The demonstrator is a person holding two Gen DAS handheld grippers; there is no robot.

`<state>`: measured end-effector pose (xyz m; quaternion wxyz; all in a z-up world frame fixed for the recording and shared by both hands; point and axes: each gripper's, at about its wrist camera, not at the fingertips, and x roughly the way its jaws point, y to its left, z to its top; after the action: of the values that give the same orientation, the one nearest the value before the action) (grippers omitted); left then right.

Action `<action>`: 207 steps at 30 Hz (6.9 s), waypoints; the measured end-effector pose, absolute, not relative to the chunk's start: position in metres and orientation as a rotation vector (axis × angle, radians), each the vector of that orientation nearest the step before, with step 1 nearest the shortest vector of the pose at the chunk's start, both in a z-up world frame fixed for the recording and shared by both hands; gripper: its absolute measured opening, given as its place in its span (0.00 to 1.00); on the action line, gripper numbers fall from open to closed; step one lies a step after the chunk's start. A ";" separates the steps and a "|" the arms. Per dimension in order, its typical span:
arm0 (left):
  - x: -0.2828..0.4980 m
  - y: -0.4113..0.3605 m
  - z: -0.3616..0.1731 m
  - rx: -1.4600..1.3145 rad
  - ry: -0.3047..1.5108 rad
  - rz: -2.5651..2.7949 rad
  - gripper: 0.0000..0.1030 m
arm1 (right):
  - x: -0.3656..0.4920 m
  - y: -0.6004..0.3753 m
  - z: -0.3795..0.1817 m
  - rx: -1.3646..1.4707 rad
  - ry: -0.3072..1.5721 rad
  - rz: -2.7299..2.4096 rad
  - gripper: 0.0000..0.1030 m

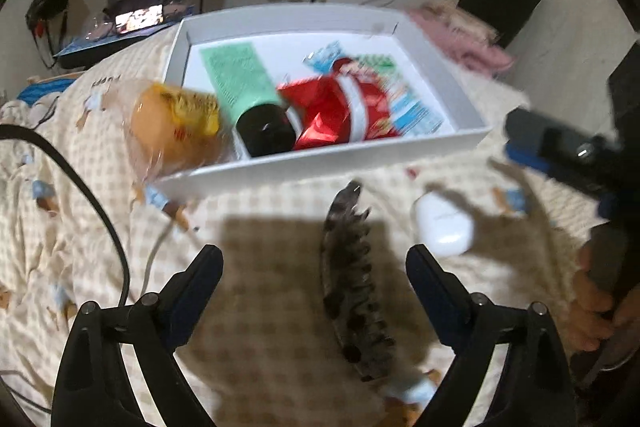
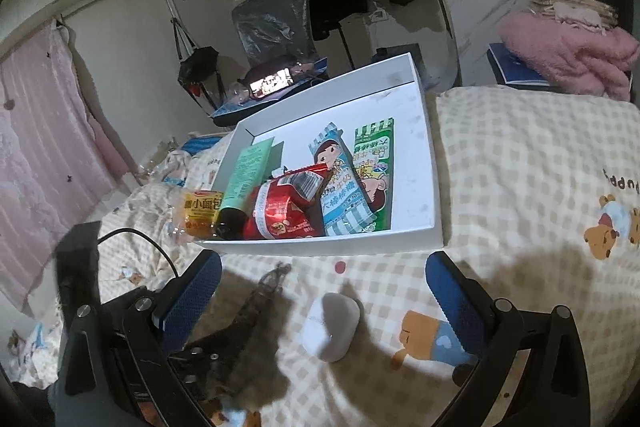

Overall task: Organize objects
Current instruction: 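Grasp the dark hair claw clip with the left gripper and lift it, then hold the claw clip in the left gripper while the right gripper grasps the white earbud case, then carry the claw clip and earbud case over the tray with both grippers, then lower the clip and earbud case into the tray and open both grippers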

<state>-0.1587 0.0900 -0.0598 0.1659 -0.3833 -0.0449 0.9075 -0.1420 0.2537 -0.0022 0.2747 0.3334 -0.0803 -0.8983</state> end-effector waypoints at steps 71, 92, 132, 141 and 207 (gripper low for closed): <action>-0.158 0.080 -0.070 -1.303 -0.196 2.545 0.32 | -0.134 0.209 -0.029 1.027 0.201 -2.323 0.68; -0.162 0.072 -0.082 -1.390 -0.231 2.491 0.32 | -0.125 0.198 -0.044 0.940 0.439 -2.399 0.52; -0.158 0.017 0.017 -0.890 -0.528 2.645 0.31 | -0.155 0.257 0.040 0.777 -0.293 -2.226 0.52; -0.220 0.004 0.055 -0.857 -0.644 2.672 0.31 | -0.192 0.260 0.092 0.666 -0.311 -2.273 0.52; -0.254 0.045 0.066 -0.726 -0.525 2.729 0.77 | -0.216 0.200 0.049 0.828 0.109 -2.476 0.75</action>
<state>-0.2542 0.0446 0.0660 0.1341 -0.2506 -0.1811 0.9415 -0.2162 0.2003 0.0494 0.2612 0.3060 0.0401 -0.9146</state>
